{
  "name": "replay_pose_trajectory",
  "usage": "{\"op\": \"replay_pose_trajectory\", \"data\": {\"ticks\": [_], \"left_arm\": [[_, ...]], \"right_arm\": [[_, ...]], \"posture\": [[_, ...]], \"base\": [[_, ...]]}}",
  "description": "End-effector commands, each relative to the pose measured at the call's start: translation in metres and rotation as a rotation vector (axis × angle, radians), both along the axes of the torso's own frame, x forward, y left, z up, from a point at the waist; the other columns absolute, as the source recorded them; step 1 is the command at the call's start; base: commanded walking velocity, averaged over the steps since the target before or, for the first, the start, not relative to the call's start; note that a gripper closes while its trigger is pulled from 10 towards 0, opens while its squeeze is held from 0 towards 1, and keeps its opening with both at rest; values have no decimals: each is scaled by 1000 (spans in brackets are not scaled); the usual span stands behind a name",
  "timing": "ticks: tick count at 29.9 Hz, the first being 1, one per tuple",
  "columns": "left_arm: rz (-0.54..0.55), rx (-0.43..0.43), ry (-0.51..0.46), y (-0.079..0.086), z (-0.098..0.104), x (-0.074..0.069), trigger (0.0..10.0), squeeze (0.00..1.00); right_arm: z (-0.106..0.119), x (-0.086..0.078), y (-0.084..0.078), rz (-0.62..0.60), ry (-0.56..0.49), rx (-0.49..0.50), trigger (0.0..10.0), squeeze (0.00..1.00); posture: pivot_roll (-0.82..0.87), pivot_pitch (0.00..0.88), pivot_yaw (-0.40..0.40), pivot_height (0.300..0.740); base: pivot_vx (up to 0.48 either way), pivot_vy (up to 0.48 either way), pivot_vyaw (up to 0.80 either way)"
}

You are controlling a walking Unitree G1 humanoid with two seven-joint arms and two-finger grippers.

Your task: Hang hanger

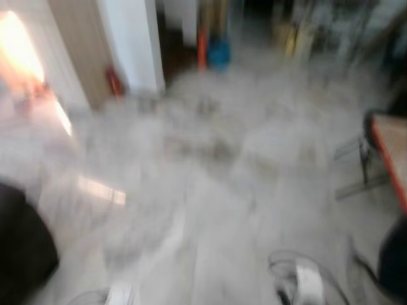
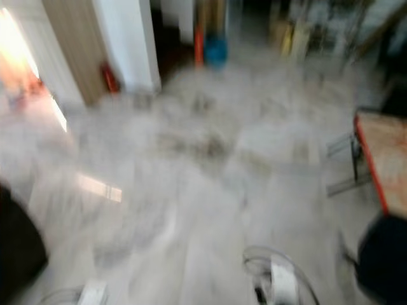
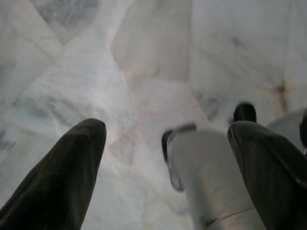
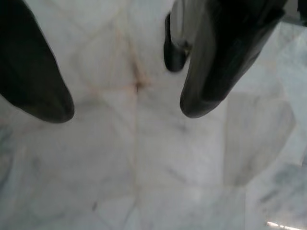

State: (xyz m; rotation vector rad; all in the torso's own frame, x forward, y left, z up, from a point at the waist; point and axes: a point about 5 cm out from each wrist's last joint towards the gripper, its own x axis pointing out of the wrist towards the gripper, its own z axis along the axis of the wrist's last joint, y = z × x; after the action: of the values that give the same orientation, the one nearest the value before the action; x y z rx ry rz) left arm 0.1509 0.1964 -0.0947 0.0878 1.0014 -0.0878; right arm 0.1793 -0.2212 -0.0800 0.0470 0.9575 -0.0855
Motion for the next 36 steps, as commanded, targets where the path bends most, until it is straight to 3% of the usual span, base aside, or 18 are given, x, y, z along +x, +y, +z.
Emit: {"op": "replay_pose_trajectory", "data": {"ticks": [1,14,31,36], "left_arm": [[4,43,25,14,-1,-7,10000,0],[6,42,27,14,-1,-7,10000,0],[5,38,23,14,0,-5,10000,0],[8,41,30,16,-1,-8,10000,0]], "right_arm": [[2,9,11,16,-24,22,10000,0],[2,8,9,13,-21,19,10000,0],[2,7,9,22,-8,14,10000,0],[2,7,9,19,-12,13,10000,0]], "posture": [[29,0,-22,740],[28,0,-25,740],[30,0,-27,740],[30,0,-27,740]], "base": [[480,0,0],[480,0,0],[480,0,-746],[480,0,0]]}}
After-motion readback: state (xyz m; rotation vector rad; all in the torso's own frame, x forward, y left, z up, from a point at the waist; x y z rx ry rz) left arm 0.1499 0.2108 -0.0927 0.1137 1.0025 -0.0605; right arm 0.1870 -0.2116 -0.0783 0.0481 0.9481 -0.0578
